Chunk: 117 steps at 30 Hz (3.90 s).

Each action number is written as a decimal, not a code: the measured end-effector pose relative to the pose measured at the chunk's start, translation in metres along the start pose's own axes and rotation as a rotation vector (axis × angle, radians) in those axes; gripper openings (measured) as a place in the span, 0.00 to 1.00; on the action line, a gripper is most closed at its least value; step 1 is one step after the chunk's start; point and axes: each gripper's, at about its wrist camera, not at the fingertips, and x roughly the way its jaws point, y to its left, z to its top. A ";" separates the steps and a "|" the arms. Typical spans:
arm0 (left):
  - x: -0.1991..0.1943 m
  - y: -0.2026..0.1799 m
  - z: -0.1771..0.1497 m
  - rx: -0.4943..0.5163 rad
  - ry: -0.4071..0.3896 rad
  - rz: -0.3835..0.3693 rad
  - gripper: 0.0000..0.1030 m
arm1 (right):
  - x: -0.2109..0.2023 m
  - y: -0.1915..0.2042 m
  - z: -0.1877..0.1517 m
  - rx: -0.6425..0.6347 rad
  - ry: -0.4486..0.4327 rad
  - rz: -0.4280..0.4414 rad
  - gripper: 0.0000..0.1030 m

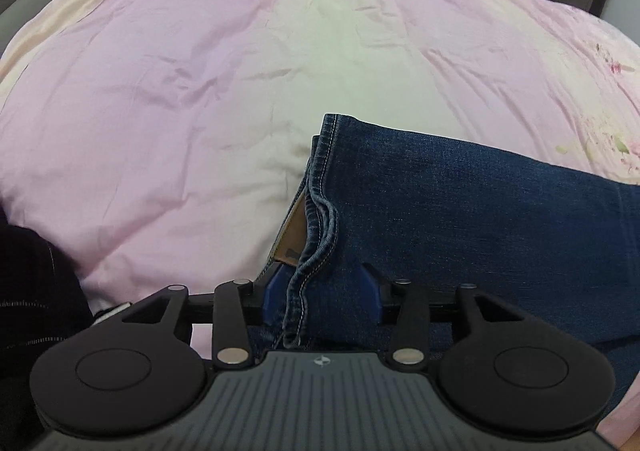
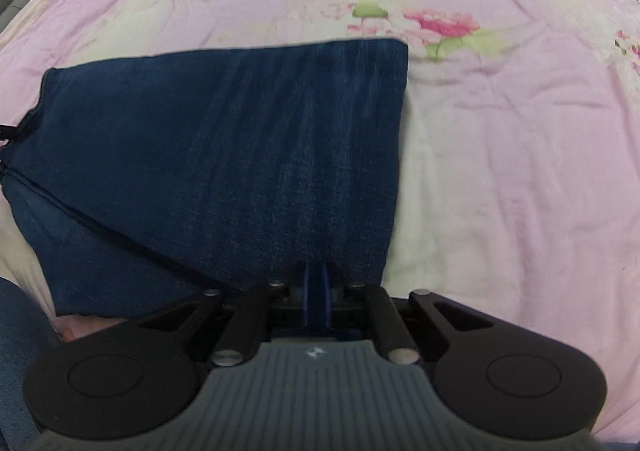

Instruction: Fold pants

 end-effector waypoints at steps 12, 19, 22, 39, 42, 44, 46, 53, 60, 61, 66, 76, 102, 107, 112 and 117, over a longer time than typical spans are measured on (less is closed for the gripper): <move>-0.005 0.074 -0.044 -0.497 -0.027 -0.089 0.77 | -0.041 -0.014 0.006 0.089 -0.119 0.066 0.46; 0.034 0.099 -0.083 -0.843 -0.037 -0.288 0.79 | -0.026 -0.064 0.006 0.385 -0.125 0.153 0.50; 0.049 0.100 -0.088 -0.898 -0.038 -0.324 0.78 | -0.012 -0.082 0.003 0.496 -0.120 0.241 0.49; 0.040 0.062 -0.041 -0.624 0.021 -0.123 0.26 | 0.010 -0.102 0.016 0.703 -0.127 0.517 0.07; 0.023 0.045 -0.033 -0.581 0.018 -0.079 0.25 | -0.021 -0.100 0.032 0.680 -0.167 0.544 0.07; 0.012 0.029 -0.033 -0.569 0.017 -0.100 0.24 | -0.045 -0.100 0.042 0.649 -0.194 0.550 0.06; 0.000 0.003 -0.035 -0.539 0.015 -0.150 0.24 | -0.075 -0.107 0.048 0.605 -0.229 0.511 0.06; -0.018 -0.133 -0.048 -0.337 0.050 -0.279 0.24 | -0.155 -0.204 0.020 0.667 -0.308 0.349 0.07; 0.008 -0.198 -0.062 -0.158 0.111 -0.177 0.26 | -0.171 -0.272 -0.027 0.788 -0.301 0.230 0.07; 0.010 -0.194 -0.062 -0.162 0.126 -0.184 0.27 | -0.169 -0.273 -0.030 0.790 -0.301 0.235 0.07; -0.026 -0.194 -0.053 -0.061 0.134 -0.159 0.42 | -0.173 -0.258 -0.024 0.737 -0.316 0.257 0.07; -0.099 -0.252 -0.030 0.333 -0.056 -0.253 0.41 | -0.212 -0.190 0.020 0.634 -0.317 0.388 0.08; -0.015 -0.139 -0.011 0.125 -0.007 -0.285 0.17 | -0.046 0.083 0.107 0.590 0.020 0.527 0.11; -0.031 -0.122 -0.009 0.071 -0.041 -0.327 0.17 | 0.004 0.111 0.110 0.579 0.090 0.461 0.12; -0.038 -0.114 -0.009 0.022 -0.045 -0.350 0.17 | 0.041 0.134 0.112 0.541 0.138 0.394 0.15; -0.056 -0.105 -0.016 -0.034 -0.054 -0.382 0.38 | 0.042 0.145 0.109 0.449 0.126 0.386 0.23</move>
